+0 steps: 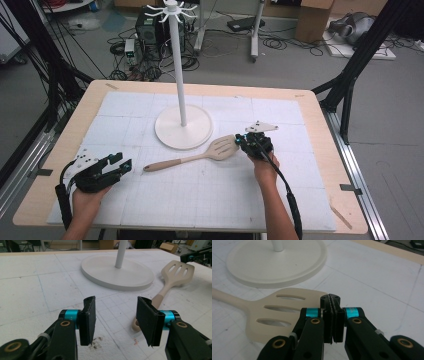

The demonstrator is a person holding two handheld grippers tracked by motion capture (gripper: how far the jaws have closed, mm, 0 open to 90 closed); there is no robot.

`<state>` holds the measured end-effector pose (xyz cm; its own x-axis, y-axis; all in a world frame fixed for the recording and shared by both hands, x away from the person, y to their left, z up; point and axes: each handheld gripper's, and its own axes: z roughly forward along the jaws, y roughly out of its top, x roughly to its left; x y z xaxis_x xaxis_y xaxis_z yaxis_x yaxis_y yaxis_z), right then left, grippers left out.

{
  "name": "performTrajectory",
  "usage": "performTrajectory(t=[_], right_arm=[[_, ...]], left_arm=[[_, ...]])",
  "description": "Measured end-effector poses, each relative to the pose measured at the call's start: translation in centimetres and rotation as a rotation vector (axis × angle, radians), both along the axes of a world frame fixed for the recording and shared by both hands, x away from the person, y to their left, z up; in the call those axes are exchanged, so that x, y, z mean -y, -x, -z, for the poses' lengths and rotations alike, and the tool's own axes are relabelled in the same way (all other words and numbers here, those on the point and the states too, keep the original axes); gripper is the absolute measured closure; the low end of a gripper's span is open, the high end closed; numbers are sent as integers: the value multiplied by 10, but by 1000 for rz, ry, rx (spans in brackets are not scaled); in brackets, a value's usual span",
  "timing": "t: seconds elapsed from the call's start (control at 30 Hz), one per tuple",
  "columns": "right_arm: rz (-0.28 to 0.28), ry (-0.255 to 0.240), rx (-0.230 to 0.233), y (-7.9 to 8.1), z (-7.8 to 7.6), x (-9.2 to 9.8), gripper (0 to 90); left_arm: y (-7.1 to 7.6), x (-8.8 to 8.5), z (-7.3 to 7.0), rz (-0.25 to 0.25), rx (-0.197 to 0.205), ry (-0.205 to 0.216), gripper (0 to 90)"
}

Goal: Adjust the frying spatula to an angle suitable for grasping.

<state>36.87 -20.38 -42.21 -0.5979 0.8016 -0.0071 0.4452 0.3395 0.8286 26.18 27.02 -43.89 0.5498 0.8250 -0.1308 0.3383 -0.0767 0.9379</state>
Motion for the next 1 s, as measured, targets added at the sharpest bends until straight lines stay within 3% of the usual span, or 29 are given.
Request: performTrajectory(t=[0.07,0.13,0.23,0.37,0.53,0.63,0.73,0.8,1.0], right_arm=[[-12,7,1,1,0,-3,895],[-19,16,-3,3,-2,-3,891],[11,-16,12,9,-8,2,843],[41,-8,18,21,-14,12,850],[51,-5,13,26,-12,14,864],[48,10,1,25,-9,12,870],[44,39,-24,24,-5,8,871],[39,60,-40,24,-3,6,875],[26,89,-36,30,0,-2,890]], left_arm=[[0,1,0,10,-6,-3,551],[0,2,1,26,-11,-15,645],[-1,5,3,56,-38,-23,707],[-3,12,5,100,-68,6,788],[-5,23,6,135,-96,7,801],[-9,32,8,140,-120,-28,801],[-13,41,9,140,-165,-107,799],[-13,46,9,136,-159,-151,804],[-14,50,9,125,-167,-160,806]])
